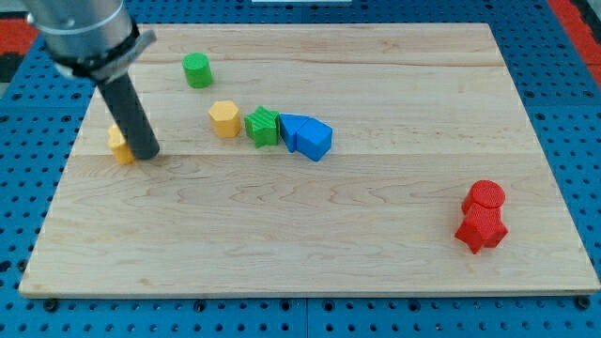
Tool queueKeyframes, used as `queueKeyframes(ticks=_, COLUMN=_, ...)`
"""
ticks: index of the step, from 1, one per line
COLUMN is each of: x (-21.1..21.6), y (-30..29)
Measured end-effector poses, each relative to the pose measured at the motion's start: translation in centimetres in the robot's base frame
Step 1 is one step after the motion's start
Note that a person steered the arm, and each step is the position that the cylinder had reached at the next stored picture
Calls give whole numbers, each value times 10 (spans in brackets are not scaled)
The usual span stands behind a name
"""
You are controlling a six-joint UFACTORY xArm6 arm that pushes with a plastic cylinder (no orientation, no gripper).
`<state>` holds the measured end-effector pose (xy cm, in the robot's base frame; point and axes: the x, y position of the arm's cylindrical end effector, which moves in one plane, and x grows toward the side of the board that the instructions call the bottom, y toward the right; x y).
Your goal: Push the yellow heart towards the bottom left of the board
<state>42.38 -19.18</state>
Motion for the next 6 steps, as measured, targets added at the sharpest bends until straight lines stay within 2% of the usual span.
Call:
queueKeyframes(ticks=1, x=-48, y=4)
queueKeyframes(ticks=3, x=18, y=-23)
queueKeyframes(ticks=4, x=-18, y=-21)
queueKeyframes(ticks=5, x=4, y=-59)
queueKeyframes(ticks=6, x=77, y=-48)
